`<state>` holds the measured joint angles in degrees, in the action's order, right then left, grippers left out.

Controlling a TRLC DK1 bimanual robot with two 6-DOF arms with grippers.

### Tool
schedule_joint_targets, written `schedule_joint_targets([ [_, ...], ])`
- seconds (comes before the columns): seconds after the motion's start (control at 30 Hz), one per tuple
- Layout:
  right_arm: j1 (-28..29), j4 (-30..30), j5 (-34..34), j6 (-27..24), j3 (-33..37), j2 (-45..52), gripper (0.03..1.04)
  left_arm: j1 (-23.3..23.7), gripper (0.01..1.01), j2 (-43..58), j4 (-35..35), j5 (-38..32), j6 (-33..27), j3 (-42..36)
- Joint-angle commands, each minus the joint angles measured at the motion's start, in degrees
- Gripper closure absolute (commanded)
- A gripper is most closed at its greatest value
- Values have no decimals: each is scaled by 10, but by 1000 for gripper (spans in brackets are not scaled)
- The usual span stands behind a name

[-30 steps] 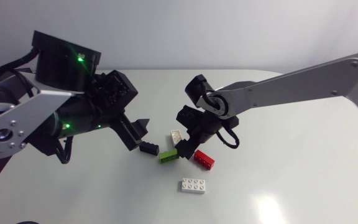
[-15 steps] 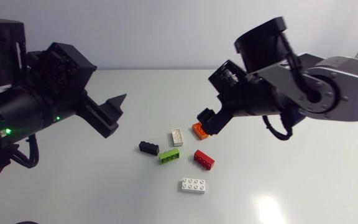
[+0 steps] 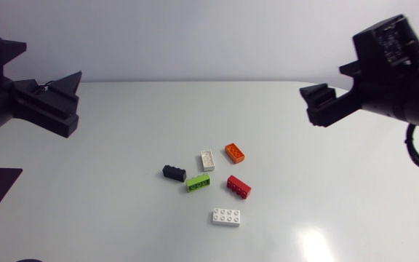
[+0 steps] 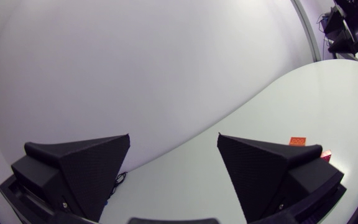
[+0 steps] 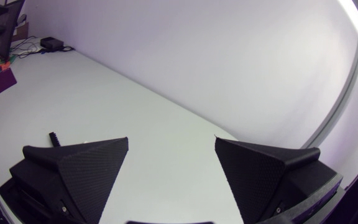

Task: Disassemble duplo

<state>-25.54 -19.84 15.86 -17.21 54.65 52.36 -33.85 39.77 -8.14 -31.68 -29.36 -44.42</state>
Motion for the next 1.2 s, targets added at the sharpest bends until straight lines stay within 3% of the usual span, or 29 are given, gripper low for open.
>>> schedule_joint_targets([
  [0.0, 1, -15, 36, -5, -21, -31, 62, -3, 49, -22, 27, -29, -17, 29],
  [0.2, 4, -6, 101, -29, -39, -99, 62, -5, 49, -65, 61, -87, -75, 41],
  [0.37, 8, -7, 102, -53, -60, -151, 62, -3, 49, -102, 50, -99, -141, 45],
  [0.47, 1, -7, 98, -53, -78, -176, 62, -1, 49, -127, 45, -100, -141, 48],
  [0.6, -6, -6, 99, -52, -96, -219, 62, -1, 49, -164, 32, -101, -115, 59],
  [0.7, -6, -18, 102, -62, -100, -249, 62, 5, 49, -204, 33, -102, -51, 67],
  [0.97, -3, -38, 131, -157, -164, -341, 62, 51, 49, -336, 82, -97, -5, 153],
  [1.03, 4, -24, 147, -160, -197, -365, 62, 76, 49, -344, 68, -97, 11, 158],
  [1.17, 35, 86, 192, -150, -276, -460, 62, 103, 49, -360, 39, -96, 62, 167],
])
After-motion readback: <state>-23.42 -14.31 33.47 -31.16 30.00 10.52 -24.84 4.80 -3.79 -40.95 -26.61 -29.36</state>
